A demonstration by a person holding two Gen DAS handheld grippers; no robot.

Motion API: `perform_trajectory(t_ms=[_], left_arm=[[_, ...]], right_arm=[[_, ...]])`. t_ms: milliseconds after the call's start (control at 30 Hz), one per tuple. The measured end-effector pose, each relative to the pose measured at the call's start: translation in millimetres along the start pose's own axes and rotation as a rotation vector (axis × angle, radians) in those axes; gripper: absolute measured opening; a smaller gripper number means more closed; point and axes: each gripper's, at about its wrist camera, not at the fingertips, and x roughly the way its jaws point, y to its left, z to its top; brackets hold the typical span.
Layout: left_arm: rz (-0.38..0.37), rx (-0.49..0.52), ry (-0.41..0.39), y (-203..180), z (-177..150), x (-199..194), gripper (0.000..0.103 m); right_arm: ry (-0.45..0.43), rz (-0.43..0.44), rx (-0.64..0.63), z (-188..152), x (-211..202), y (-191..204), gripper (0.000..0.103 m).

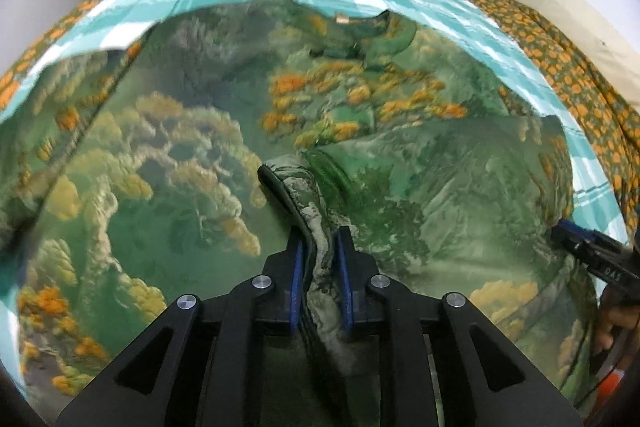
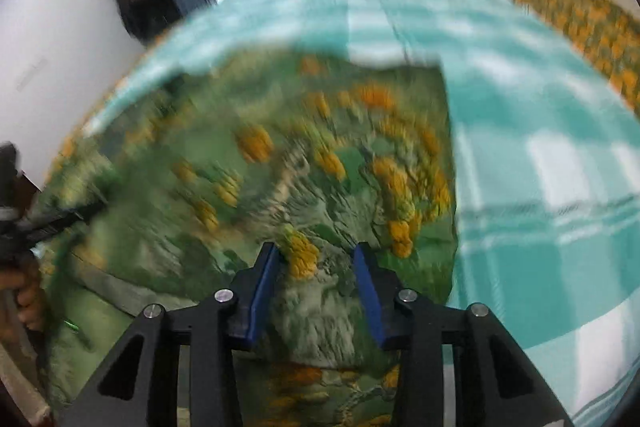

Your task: Fold large clothes

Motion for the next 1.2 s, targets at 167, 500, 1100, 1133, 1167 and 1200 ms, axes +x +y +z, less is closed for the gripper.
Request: perform_trajectory(t_ms=[167, 500, 1100, 1133, 1167, 1200], left_arm=[[0.011, 0.029, -0.038, -2.0, -9.9, 5.1, 0.016], [0.008, 0.028, -0.070, -2.0, -14.0, 5.9, 0.017], [0.009, 0.023, -0.075, 1.6, -17.8, 5.1, 0.017], [0.011, 0.024, -0.075, 1.4, -17.4, 4.9, 0.017], [0.014, 0.026, -0.074, 1.0, -17.1, 5.0, 0.017], [0.016, 0.027, -0.072, 0.2, -16.6, 4.8, 0.017]], right_arm=[[0.035, -0.009, -0.032, 7.6, 3.4, 2.9, 0.038], [0.032, -0.074, -0.087, 96.0, 8.7, 4.9, 0.039], [0.020, -0.009, 0.069, 59.0, 18.9, -17.1, 0.041], [0.016, -0.011, 0.058, 51.2, 11.3, -16.1, 0.041], [0.010, -0.013, 0.039, 40.5, 2.4, -13.2, 0.041], [0.004, -0.019, 0.015, 28.9, -6.6, -9.2, 0.041]])
